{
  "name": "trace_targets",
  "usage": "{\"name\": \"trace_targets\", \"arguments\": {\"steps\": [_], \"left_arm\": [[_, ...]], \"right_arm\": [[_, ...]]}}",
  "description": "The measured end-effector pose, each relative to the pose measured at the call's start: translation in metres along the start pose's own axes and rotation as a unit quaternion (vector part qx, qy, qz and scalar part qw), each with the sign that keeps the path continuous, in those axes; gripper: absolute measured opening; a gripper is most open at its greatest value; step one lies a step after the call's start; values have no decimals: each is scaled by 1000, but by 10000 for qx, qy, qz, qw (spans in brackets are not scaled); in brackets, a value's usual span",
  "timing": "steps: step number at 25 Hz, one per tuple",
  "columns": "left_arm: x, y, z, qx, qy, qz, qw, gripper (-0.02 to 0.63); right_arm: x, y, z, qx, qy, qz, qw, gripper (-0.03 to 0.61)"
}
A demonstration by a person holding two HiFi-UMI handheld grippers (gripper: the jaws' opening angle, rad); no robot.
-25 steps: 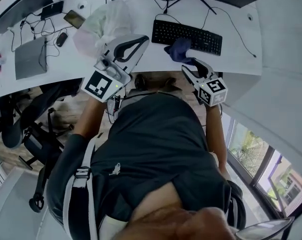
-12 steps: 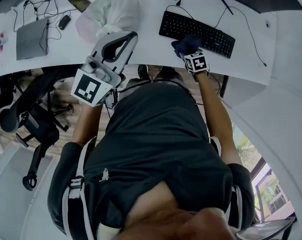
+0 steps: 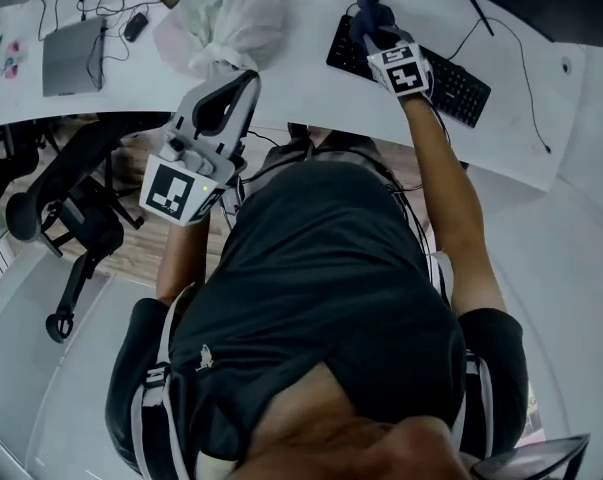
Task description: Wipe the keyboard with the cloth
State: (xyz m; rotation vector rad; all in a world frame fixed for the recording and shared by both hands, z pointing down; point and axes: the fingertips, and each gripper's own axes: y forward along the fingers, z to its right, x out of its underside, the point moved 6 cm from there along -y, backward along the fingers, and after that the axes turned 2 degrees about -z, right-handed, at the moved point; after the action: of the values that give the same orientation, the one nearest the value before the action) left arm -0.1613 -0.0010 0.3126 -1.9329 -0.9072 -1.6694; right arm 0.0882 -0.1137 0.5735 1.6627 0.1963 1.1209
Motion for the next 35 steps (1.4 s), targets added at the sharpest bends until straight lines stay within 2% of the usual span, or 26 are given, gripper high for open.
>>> {"name": "trace_targets", "arguments": {"steps": [2, 4, 7, 9, 11, 14, 16, 17, 19, 22, 24, 26, 28, 30, 31, 33, 35], "left_arm": [[2, 5, 1, -26, -6, -129, 9999, 5], [4, 9, 2, -9, 51, -154, 9999, 5], [7, 13, -1, -27, 5, -169, 9999, 5], [9, 15, -3, -76, -103, -202, 9997, 5], [11, 18, -7, -96, -159, -245, 9995, 5], [11, 21, -11, -58, -108, -199, 9997, 5], [8, 23, -11, 9, -72, -185, 9998, 5], [6, 24, -11, 31, -72, -193, 9998, 5], [4, 22, -11, 8, -107, -231, 9997, 5], [5, 22, -17, 47, -45, -176, 9998, 5], [5, 22, -19, 94, -58, -216, 9997, 5], [6, 22, -19, 122, -139, -327, 9993, 5], [7, 23, -20, 176, -115, -364, 9991, 5], [5, 25, -18, 256, -70, -352, 9990, 5], [4, 27, -15, 294, -65, -344, 9990, 5], [1, 28, -11, 328, -51, -359, 9988, 5], [0, 26, -9, 343, -42, -382, 9987, 5]], "right_arm": [[-5, 31, 8, -68, -126, -308, 9994, 58], [0, 40, -9, -283, -153, -460, 9984, 58], [22, 26, -64, -1079, 33, -614, 9923, 58], [40, 23, -85, -1366, 280, -654, 9881, 58], [38, 27, -75, -1195, 399, -515, 9907, 58], [10, 41, -19, -437, 534, -144, 9975, 58], [-3, 47, 14, -185, 721, -105, 9972, 58], [-6, 46, 18, -264, 846, -168, 9959, 58], [2, 35, -4, -678, 933, -370, 9926, 55], [49, 18, -69, -1347, 728, -734, 9855, 55], [72, 13, -85, -1500, 831, -756, 9823, 55], [66, 9, -65, -1168, 975, -461, 9873, 54], [45, 7, -21, -473, 1055, -103, 9932, 54], [29, 11, 25, 105, 1231, -48, 9923, 54], [26, 13, 40, 207, 1395, -118, 9899, 54], [28, 13, 37, 43, 1642, -251, 9861, 54], [46, 9, -5, -410, 1605, -327, 9856, 54]]}}
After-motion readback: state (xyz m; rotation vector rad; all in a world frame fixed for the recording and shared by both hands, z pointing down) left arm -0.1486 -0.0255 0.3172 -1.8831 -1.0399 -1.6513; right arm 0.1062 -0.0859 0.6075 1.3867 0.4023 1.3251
